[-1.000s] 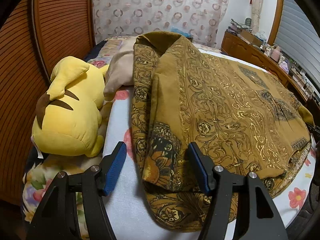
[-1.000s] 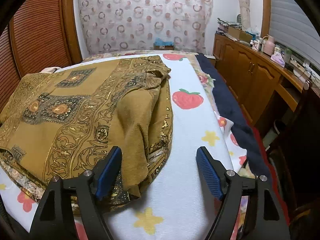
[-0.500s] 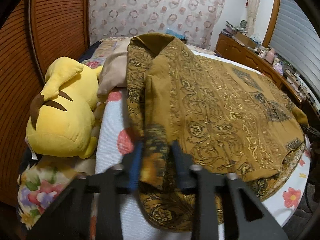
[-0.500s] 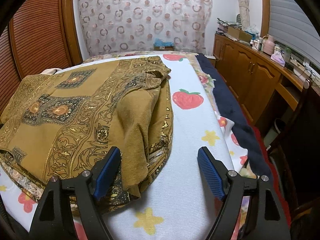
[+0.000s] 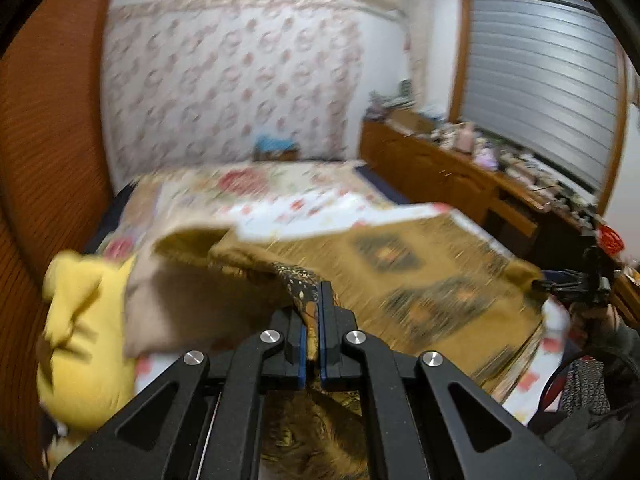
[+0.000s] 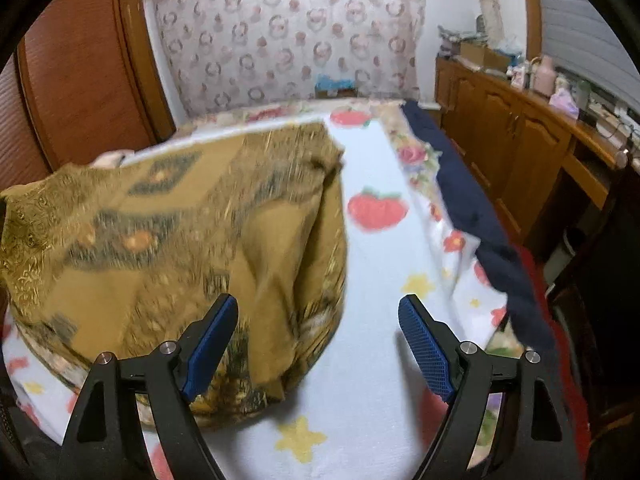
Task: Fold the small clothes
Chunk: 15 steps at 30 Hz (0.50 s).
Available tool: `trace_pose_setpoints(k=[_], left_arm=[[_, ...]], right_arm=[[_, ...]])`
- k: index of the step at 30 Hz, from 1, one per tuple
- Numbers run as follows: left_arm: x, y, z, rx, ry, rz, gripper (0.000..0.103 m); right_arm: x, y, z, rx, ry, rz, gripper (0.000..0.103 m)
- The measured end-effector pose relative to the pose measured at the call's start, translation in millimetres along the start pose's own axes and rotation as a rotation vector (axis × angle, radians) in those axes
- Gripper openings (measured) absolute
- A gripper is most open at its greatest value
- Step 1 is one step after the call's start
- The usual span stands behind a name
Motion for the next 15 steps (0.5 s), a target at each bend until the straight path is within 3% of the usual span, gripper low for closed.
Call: trace_pose_setpoints(k=[6,15], left_arm=[[-34.9,28.7,86.7,0.146,0.084,0.013,0.004],[-39.9,52.9,176.1,0.281,0.184,-0.041,0.005]], right_arm=[[-29.0,-27.7,9.5,-0.015,0.001,0.083,0.084],[-38.6,-37.7,-0.3,-0.016,-0.032,0.143,0.084]])
Point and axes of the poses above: each gripper's, at about its wrist camera, not at the fingertips, and y roughly the way its jaws point, z to its right, x to its underside, the point moved 10 cm from there along y, roughly the way its jaws point, and after that the axes turned 14 degrees about -y, right-handed, at the moved point
